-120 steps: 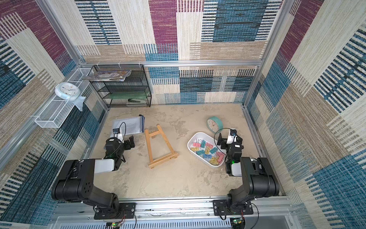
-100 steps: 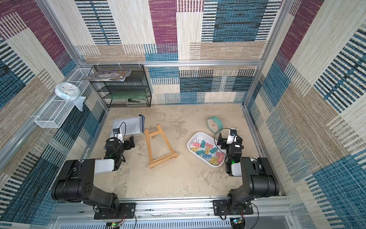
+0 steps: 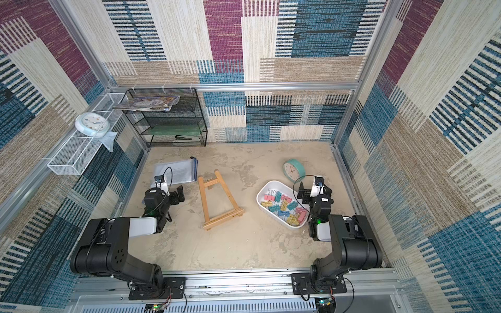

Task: Take out the binder clips from the storage box
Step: Move the distractor to the center of the board.

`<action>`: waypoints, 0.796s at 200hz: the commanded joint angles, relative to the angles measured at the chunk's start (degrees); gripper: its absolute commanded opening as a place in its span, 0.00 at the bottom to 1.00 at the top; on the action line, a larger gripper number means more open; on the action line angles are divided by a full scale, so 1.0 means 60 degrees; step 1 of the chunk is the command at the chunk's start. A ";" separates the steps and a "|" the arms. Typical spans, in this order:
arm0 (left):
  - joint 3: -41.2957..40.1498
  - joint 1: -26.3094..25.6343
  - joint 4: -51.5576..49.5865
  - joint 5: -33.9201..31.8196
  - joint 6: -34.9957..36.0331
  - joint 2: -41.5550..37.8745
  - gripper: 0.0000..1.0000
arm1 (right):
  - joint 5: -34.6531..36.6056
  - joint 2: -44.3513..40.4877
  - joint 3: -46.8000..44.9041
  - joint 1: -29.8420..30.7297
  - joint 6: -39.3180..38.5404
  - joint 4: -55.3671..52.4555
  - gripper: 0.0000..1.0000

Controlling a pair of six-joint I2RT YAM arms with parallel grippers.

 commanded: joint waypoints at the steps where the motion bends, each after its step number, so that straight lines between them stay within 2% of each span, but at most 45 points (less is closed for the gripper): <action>1: -0.0513 -0.0076 0.0720 -0.0051 0.0106 -0.0421 0.99 | -0.0050 -0.0278 -0.0217 0.0015 0.0009 0.0448 0.99; 12: -0.0918 -0.0097 0.0852 -0.0310 0.0019 -0.1116 0.99 | -0.0063 -0.0782 -0.0192 0.0017 0.0006 0.0087 0.99; 21: -0.1045 -0.0112 0.0319 -0.0586 -0.0178 -0.1904 0.99 | 0.0234 -0.1386 0.0204 0.0015 0.0266 -0.1511 0.99; 30: -0.0939 -0.0113 -0.0794 -0.1069 -0.0652 -0.2793 0.99 | 0.0389 -0.2181 0.0753 0.0015 0.0450 -0.3320 0.99; 46: -0.0446 -0.0098 -0.3334 -0.1603 -0.1747 -0.4423 0.99 | 0.0326 -0.3182 0.1269 0.0015 0.0659 -0.4802 0.99; 62: -0.0201 -0.0099 -0.4565 -0.1142 -0.2637 -0.5736 0.99 | 0.0277 -0.4057 0.1914 0.0015 0.2423 -0.6235 0.99; 76: -0.0250 -0.0105 -0.5100 -0.0937 -0.4422 -0.6538 0.99 | -0.0584 -0.4683 0.2533 0.0001 0.3878 -0.7783 0.99; 85: -0.0358 -0.0098 -0.5469 -0.0849 -0.5789 -0.6784 0.99 | -0.1989 -0.5006 0.2463 0.0000 0.4440 -0.7819 0.99; 92: -0.0414 -0.0090 -0.5703 -0.0412 -0.6419 -0.6791 0.99 | -0.3063 -0.5164 0.2147 -0.0007 0.4930 -0.7352 0.99; 103: -0.0299 -0.0086 -0.6066 0.0861 -0.6631 -0.6638 0.99 | -0.4838 -0.5237 0.1539 0.0014 0.5785 -0.5876 1.00; 113: -0.0263 -0.0099 -0.6105 0.2189 -0.6850 -0.6324 0.99 | -0.6231 -0.5062 0.1167 0.0152 0.6488 -0.4785 0.95; 120: -0.0291 -0.0113 -0.6103 0.2871 -0.7078 -0.6114 0.99 | -0.6943 -0.4912 0.1259 0.0338 0.6619 -0.4721 0.93; 130: -0.0398 -0.0172 -0.6103 0.3819 -0.7294 -0.5912 1.00 | -0.7199 -0.4720 0.1636 0.0907 0.6325 -0.5678 0.89; 143: -0.0584 -0.0311 -0.6145 0.4664 -0.7396 -0.5769 0.94 | -0.7227 -0.4550 0.2084 0.1967 0.5338 -0.7099 0.89; 159: -0.1133 -0.0620 -0.6169 0.4912 -0.7552 -0.5999 0.95 | -0.6666 -0.4326 0.2214 0.3475 0.4775 -0.7822 0.88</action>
